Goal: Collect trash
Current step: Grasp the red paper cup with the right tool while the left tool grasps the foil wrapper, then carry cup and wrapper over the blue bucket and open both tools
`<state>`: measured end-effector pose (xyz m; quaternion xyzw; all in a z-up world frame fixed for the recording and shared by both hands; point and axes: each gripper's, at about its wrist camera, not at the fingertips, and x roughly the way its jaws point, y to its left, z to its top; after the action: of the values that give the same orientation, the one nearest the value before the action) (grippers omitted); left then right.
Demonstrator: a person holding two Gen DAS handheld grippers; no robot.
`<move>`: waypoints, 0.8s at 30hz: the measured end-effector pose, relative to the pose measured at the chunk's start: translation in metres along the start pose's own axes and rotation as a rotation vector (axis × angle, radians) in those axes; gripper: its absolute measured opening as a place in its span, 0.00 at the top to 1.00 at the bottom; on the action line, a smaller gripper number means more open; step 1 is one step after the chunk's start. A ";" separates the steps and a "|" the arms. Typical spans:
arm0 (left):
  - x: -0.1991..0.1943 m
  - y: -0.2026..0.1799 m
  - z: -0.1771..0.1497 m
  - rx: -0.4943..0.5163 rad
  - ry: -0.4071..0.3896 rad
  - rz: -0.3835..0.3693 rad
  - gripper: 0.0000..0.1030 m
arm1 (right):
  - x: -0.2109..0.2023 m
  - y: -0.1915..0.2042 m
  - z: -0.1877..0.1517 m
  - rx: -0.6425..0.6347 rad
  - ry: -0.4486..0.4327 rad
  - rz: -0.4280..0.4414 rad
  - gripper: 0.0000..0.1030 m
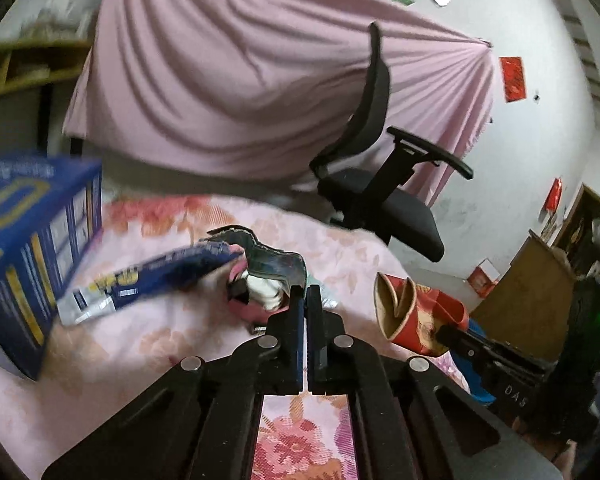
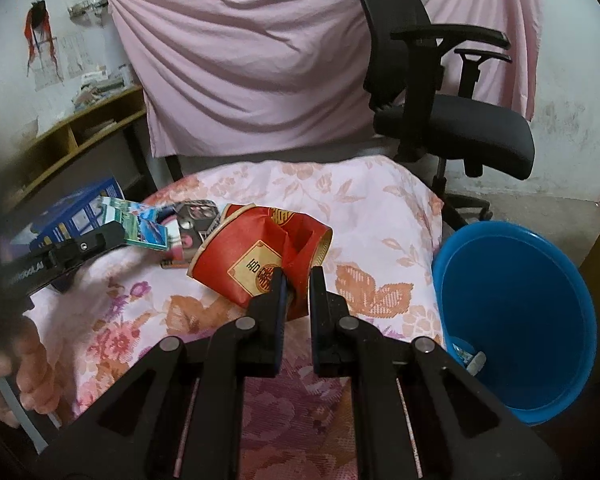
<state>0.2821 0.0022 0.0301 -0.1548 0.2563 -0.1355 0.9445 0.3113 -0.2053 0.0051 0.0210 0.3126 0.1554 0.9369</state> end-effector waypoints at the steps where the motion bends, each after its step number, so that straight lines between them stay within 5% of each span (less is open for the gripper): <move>1: -0.003 -0.003 -0.002 0.017 -0.019 0.007 1.00 | -0.002 0.000 0.000 0.000 -0.012 0.001 0.62; 15: -0.039 -0.065 -0.029 0.291 -0.343 0.054 1.00 | -0.060 0.001 0.005 -0.007 -0.376 -0.001 0.62; 24: -0.034 -0.114 -0.042 0.446 -0.429 -0.023 1.00 | -0.100 -0.029 0.005 0.082 -0.557 -0.091 0.62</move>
<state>0.2114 -0.1005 0.0521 0.0286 0.0134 -0.1633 0.9861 0.2469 -0.2631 0.0627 0.0868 0.0497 0.0887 0.9910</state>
